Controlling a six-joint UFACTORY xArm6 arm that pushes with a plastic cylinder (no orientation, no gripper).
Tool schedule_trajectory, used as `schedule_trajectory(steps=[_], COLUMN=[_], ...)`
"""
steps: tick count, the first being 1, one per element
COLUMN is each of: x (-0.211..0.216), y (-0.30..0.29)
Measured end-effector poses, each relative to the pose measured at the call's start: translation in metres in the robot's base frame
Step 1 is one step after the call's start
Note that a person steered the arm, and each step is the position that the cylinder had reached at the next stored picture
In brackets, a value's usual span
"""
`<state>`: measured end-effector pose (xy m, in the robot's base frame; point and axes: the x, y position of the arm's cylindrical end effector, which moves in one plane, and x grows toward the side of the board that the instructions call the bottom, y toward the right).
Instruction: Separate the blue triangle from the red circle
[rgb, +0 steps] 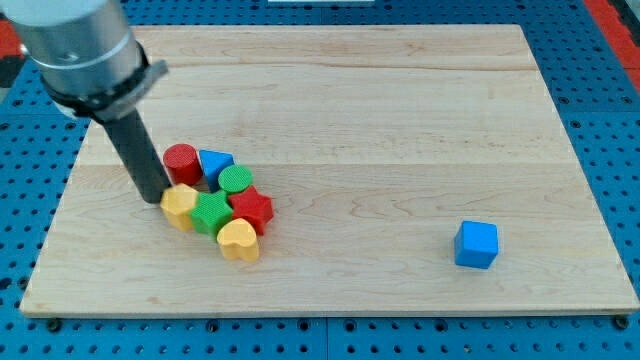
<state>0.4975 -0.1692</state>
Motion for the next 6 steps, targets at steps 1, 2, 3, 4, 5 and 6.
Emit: schedule_trajectory(steps=[1,2,3,4,5,6], x=[0.019,0.001,-0.071,-0.101,-0.052,-0.028], y=[0.017,-0.043,-0.048,-0.013,0.019,0.008])
